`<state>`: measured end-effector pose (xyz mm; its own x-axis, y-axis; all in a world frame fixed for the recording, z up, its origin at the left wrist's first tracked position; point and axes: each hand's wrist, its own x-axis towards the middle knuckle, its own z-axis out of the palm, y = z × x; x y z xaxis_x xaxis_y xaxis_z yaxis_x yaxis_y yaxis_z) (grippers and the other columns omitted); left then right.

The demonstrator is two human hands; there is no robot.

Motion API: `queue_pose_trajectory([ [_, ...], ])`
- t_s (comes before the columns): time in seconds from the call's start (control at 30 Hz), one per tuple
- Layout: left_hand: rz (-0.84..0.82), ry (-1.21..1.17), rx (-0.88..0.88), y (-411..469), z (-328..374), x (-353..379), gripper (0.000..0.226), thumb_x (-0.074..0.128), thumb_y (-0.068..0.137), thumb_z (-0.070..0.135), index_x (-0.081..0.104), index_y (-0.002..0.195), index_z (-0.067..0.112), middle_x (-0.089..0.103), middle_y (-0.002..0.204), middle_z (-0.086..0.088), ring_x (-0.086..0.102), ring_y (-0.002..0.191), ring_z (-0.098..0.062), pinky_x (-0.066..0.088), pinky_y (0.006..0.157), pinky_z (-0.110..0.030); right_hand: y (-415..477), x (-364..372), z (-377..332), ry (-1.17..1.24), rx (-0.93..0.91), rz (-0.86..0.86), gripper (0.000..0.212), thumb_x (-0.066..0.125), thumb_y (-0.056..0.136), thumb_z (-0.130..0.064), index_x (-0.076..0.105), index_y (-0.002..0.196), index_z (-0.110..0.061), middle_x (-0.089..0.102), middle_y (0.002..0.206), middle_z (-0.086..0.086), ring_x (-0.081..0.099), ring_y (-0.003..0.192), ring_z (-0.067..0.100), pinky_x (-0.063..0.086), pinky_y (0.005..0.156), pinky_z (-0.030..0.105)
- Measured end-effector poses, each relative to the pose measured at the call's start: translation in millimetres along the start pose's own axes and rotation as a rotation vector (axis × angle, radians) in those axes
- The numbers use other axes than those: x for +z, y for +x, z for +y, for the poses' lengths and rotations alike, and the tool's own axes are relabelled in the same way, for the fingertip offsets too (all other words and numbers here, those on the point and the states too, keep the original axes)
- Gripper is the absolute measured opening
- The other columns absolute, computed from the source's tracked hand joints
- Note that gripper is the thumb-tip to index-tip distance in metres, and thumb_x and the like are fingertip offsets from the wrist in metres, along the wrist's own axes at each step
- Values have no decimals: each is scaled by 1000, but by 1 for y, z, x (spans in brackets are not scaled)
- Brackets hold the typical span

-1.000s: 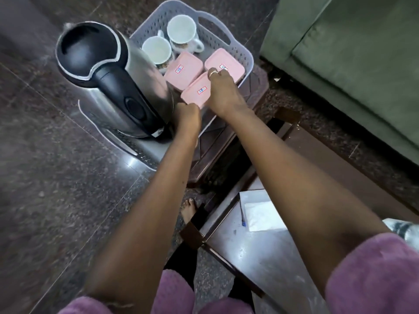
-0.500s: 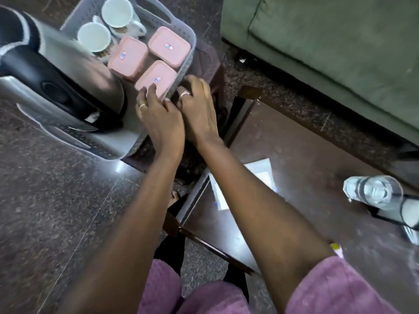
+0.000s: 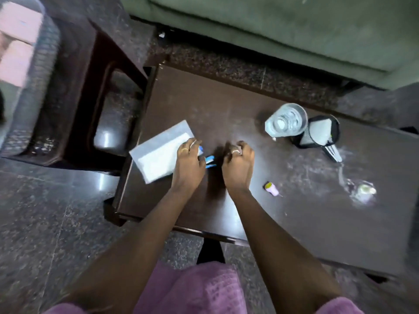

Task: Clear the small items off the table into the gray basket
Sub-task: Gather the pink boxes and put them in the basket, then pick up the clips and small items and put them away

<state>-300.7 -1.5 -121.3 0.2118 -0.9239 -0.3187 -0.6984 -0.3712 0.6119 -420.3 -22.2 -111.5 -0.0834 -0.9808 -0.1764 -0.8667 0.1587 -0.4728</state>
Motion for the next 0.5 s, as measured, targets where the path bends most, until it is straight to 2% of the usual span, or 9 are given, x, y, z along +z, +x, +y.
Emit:
queue_pose_trajectory([
  [0.07, -40, 108, -4, -3, 4, 22, 54, 61, 86, 16, 43, 135, 3, 43, 141, -16, 38, 131, -30, 24, 113, -31, -4, -14, 42, -46, 65, 6, 28, 53, 76, 2, 66, 101, 6, 57, 119, 24, 50, 110, 43, 43, 95, 44],
  [0.17, -5, 244, -44, -2, 4, 42, 59, 61, 87, 30, 41, 135, 1, 41, 142, -18, 38, 130, -32, 26, 113, -35, -2, -40, 95, -123, 128, 54, 20, 57, 75, 2, 66, 92, 7, 58, 115, 25, 52, 104, 43, 39, 92, 40],
  [0.3, 74, 295, -44, -6, 12, 58, 45, 63, 87, 26, 56, 124, 2, 42, 140, -19, 38, 127, -35, 32, 110, -41, 13, -79, 158, -171, 195, 191, 13, 59, 73, 5, 64, 83, 10, 59, 104, 29, 55, 93, 45, 46, 81, 44],
  [0.4, 44, 317, -25, -11, 18, 69, 39, 63, 86, 15, 57, 122, 2, 46, 136, -19, 39, 125, -37, 33, 110, -41, 34, -101, 196, -206, 266, 174, 23, 46, 82, 1, 60, 98, 11, 52, 115, 30, 47, 106, 46, 41, 91, 49],
  [0.5, 35, 347, -40, -15, 23, 78, 42, 59, 87, 6, 51, 127, 0, 47, 134, -21, 40, 125, -37, 34, 109, -42, 62, -112, 222, -242, 302, 133, 32, 35, 90, 3, 49, 118, 10, 44, 131, 26, 39, 119, 40, 28, 101, 41],
])
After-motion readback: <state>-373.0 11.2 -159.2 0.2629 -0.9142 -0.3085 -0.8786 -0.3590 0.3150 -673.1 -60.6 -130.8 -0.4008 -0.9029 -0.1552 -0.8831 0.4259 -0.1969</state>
